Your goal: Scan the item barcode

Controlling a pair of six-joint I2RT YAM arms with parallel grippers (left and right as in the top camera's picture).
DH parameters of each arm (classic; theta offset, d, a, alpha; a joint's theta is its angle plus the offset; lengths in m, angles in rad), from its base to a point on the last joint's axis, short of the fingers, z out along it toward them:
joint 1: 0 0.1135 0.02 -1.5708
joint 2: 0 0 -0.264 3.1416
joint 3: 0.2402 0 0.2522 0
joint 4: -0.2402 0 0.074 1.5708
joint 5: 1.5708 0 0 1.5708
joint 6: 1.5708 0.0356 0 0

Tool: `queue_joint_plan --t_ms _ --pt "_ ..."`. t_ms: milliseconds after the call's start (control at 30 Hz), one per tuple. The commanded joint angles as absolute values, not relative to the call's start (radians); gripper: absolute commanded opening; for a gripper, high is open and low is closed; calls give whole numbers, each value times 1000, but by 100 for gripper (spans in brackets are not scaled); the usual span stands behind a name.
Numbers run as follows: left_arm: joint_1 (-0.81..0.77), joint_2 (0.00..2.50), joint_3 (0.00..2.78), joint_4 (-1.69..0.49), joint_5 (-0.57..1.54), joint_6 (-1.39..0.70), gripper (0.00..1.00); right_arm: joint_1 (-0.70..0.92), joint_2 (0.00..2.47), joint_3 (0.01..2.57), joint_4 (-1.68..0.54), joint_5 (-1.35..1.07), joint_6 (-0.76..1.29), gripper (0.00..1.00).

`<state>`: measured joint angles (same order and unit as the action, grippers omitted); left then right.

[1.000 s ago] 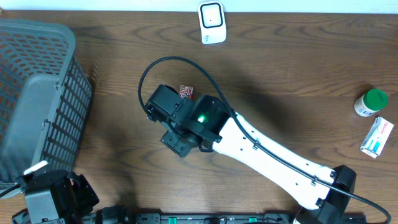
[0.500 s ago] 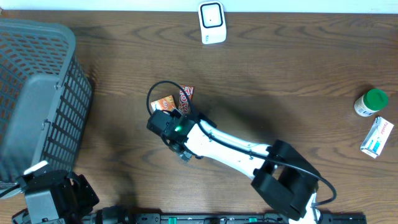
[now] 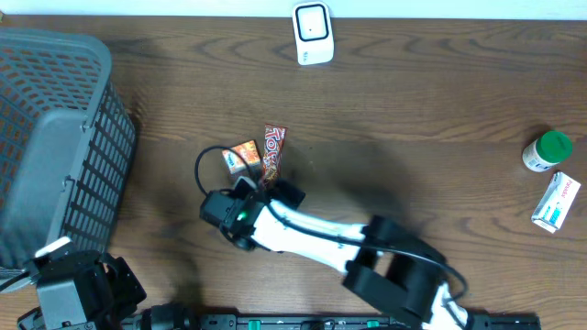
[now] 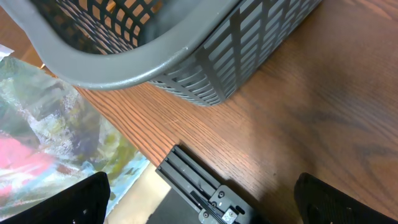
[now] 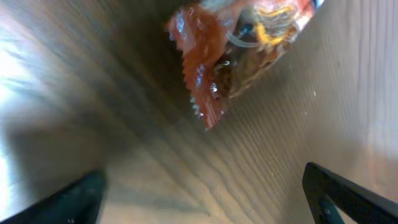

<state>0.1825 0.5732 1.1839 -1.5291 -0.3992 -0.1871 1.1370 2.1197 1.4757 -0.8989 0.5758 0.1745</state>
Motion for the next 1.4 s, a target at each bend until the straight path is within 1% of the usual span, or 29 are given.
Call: queue_joint_plan --t_ms 0,333,500,667,933,967,1033,1067,1100,1133,1167,1200,1367 --pt "187 570 1185 -1532 -413 -196 95 1159 2196 1471 -878 717 173 98" --pt "187 570 1185 -1532 -413 -196 95 1158 2268 1471 -761 717 38 99" --pt "187 570 1185 -1531 -413 -196 95 1144 2275 1471 -728 694 35 99" --pt "187 570 1185 -1531 -413 -196 95 1106 2291 1471 -667 686 -43 99" --pt "187 570 1185 -1532 -413 -196 95 1035 2291 1471 -659 587 -55 99" --pt "187 570 1185 -1531 -413 -196 95 1026 2291 1471 -654 575 -69 96" --pt "187 570 1185 -1531 -413 -196 95 1009 2291 1471 -638 554 -110 81" --pt "187 570 1185 -1531 -413 -196 95 1000 2291 1471 -628 550 -123 62" --pt "187 570 1185 -1531 -413 -196 95 994 2291 1471 -619 548 -134 46" --pt "187 570 1185 -1532 -412 -196 95 989 2291 1471 -610 548 -137 25" --pt "187 570 1185 -1531 -413 -196 95 987 2291 1471 -600 548 -137 12" --pt "187 570 1185 -1531 -413 -196 95 985 2291 1471 -594 548 -137 1" --pt "187 570 1185 -1532 -413 -196 95 992 2288 1475 -615 548 -136 1"
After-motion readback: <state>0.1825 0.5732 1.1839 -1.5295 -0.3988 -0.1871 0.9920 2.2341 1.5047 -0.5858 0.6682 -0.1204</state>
